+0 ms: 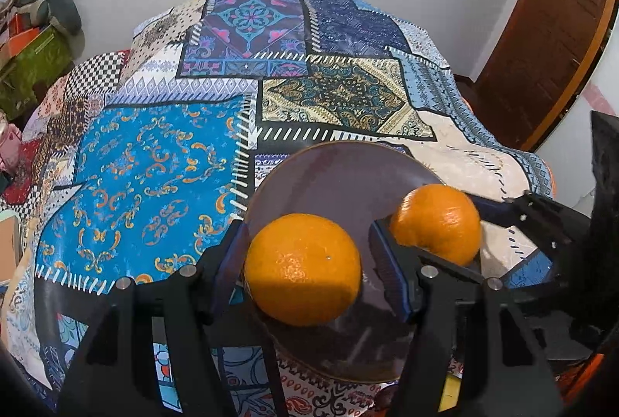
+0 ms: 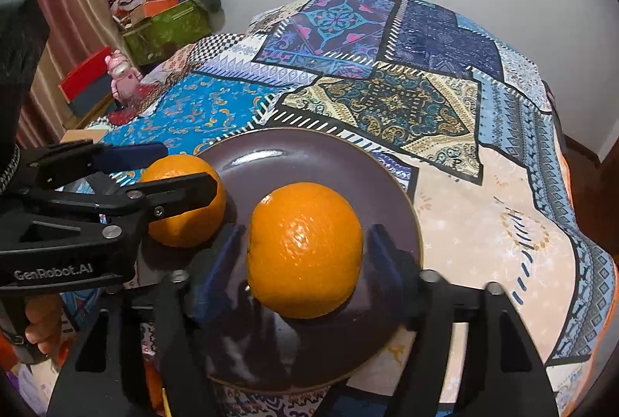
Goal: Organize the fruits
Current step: 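Carry both held oranges over the dark plate and lower them onto it, then open both tools and lift them away from the oranges on the plate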
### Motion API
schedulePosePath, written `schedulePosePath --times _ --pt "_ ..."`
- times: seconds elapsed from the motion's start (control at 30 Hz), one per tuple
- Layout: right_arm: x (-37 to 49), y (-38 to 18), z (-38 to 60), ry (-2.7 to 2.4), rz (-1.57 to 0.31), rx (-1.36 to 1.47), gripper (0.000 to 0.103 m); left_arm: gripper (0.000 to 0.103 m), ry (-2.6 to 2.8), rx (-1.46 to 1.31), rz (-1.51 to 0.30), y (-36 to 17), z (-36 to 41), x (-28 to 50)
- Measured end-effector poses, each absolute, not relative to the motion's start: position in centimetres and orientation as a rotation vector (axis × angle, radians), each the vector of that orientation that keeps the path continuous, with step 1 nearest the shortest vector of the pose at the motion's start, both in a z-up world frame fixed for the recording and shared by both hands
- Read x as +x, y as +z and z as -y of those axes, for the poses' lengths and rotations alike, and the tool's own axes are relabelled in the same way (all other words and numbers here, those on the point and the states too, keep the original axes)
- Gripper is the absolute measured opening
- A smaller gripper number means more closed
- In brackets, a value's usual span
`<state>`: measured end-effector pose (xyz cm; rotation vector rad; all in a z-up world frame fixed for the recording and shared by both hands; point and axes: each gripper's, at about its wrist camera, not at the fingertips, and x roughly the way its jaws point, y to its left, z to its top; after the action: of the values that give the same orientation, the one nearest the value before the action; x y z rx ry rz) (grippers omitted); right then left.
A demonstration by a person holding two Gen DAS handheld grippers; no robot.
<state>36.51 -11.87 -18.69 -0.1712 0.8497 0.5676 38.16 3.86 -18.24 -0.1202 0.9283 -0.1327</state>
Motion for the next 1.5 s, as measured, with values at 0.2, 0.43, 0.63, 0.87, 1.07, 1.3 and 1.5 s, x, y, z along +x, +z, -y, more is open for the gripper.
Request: schedulePosePath --times 0.2,0.43,0.63,0.87,1.07,1.3,1.5 --pt "36.6 -18.6 12.8 0.549 -0.840 -0.169 0.081 0.064 -0.128 -0.156 -0.952 -18.9 -4.4 38.4" --pt "37.1 -19.2 14.3 0.521 -0.860 -0.143 0.083 0.068 -0.111 -0.121 -0.942 -18.6 -4.1 38.0" --pt "36.7 -19.1 14.7 0.515 -0.846 -0.150 0.083 0.072 -0.119 -0.110 -0.952 -18.8 -4.2 37.8" --pt "36.6 -19.0 14.4 0.507 -0.837 -0.185 0.083 0.075 -0.132 -0.086 -0.986 -19.6 -3.9 37.5" --pt "35.9 -17.6 16.1 0.498 -0.812 -0.131 0.083 0.075 -0.115 -0.080 -0.949 -18.1 -4.4 36.3" --pt "33.1 -14.7 17.8 0.486 -0.748 -0.086 0.083 0.081 -0.083 -0.129 -0.868 -14.5 -6.0 32.6" --pt "29.9 -13.4 18.2 0.483 -0.710 -0.092 0.083 0.085 -0.072 -0.129 -0.838 -12.8 -6.1 29.1"
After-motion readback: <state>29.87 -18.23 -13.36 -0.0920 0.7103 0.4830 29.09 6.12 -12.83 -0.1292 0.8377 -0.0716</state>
